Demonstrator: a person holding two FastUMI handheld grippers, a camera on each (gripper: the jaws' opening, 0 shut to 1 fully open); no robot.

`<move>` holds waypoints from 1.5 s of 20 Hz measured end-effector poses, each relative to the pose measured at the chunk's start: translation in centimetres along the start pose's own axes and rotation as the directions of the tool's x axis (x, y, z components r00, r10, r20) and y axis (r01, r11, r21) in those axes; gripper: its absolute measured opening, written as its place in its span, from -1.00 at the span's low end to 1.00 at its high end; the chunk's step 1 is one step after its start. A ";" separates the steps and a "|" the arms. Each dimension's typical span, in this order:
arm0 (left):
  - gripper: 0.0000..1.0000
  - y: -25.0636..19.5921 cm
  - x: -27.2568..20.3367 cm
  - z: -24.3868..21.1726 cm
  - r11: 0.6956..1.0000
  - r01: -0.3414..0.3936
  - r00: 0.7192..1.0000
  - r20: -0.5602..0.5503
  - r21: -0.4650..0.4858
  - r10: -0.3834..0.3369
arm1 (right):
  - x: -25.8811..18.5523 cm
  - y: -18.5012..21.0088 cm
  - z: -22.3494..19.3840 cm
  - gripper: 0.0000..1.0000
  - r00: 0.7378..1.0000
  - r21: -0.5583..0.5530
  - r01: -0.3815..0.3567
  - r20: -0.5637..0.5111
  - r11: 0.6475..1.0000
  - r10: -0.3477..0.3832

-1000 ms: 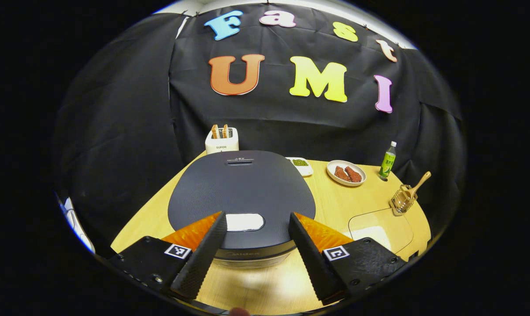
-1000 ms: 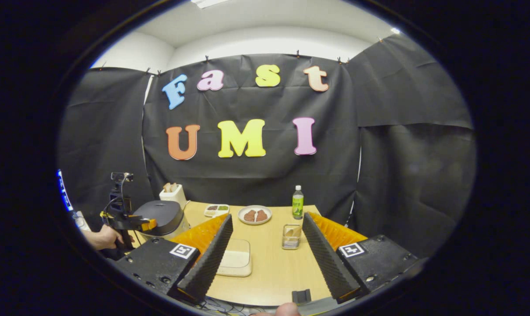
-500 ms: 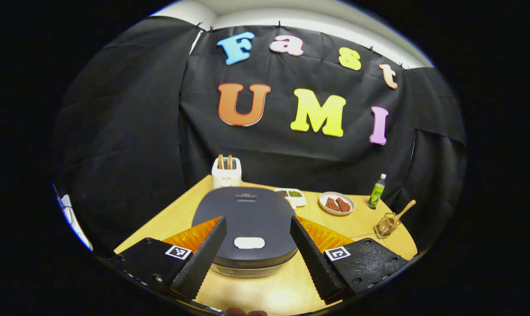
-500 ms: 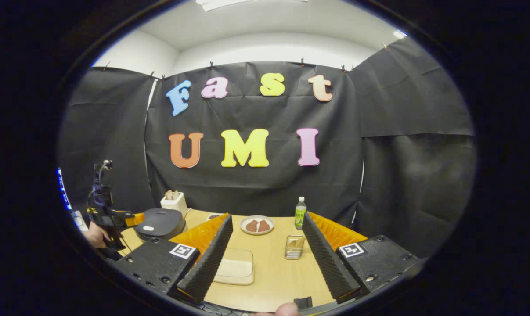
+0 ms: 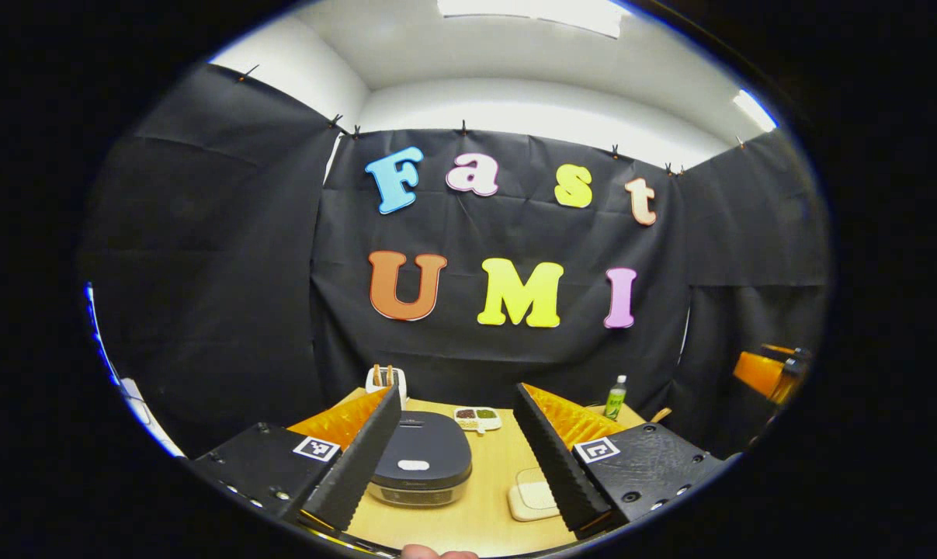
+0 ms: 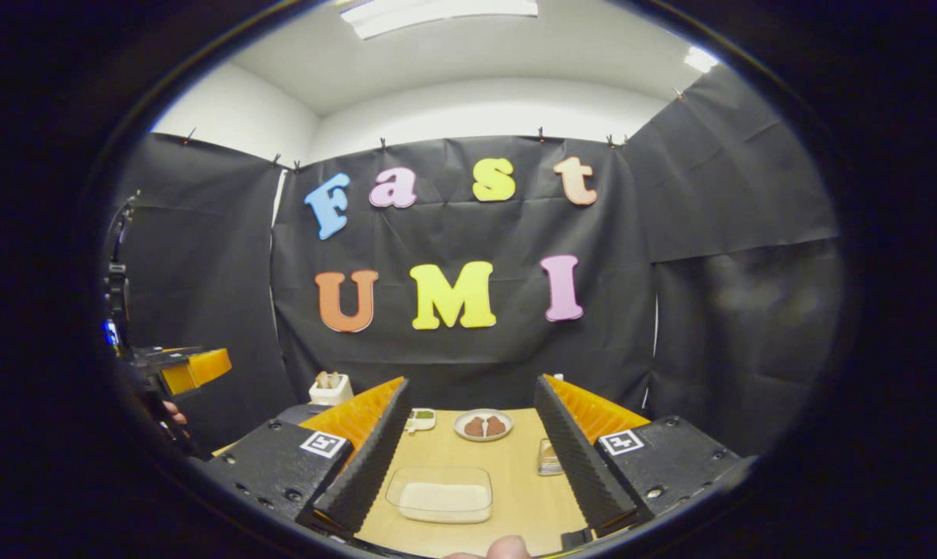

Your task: Close the left gripper, press the button to open the rice cooker; take a wooden spoon from the chopstick holder with the right hand, scoop a spoonful of rice and pour it into the rice cooker, then put the wooden spoon back into the chopstick holder.

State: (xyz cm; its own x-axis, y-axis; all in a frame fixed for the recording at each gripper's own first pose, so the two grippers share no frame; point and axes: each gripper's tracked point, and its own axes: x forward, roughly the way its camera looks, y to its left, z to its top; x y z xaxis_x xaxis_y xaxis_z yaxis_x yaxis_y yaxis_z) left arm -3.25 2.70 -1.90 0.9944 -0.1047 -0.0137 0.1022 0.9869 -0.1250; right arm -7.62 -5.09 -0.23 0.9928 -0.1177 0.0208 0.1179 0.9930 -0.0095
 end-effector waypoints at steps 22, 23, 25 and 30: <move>0.89 -1.3 -9.6 -0.1 0.995 0.094 0.996 0.004 0.041 -0.094 | -6.8 11.3 -1.4 0.97 0.996 -0.010 -0.090 -0.009 0.996 0.090; 0.89 -1.4 -9.6 -0.1 0.994 0.096 0.995 0.007 0.048 -0.096 | -6.7 11.2 -1.4 0.99 0.996 -0.012 -0.092 -0.011 0.996 0.092; 0.89 -1.6 -9.8 -0.2 0.994 0.100 0.995 0.006 0.051 -0.100 | -6.8 10.9 -1.2 1.00 0.996 -0.020 -0.088 -0.007 0.996 0.088; 0.89 -2.7 -9.8 -0.3 0.993 0.113 0.994 0.009 0.041 -0.113 | -7.0 9.8 -1.1 0.99 0.997 -0.024 -0.072 -0.004 0.997 0.072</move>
State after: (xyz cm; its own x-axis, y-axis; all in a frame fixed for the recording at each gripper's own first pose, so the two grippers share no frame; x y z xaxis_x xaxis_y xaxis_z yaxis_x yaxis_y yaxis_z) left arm -13.25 1.06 -1.77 0.9767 -0.2146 0.0090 0.2146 0.9730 -0.0847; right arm -13.39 5.44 -1.61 0.9988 -0.0460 0.0164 0.0465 0.9983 -0.0354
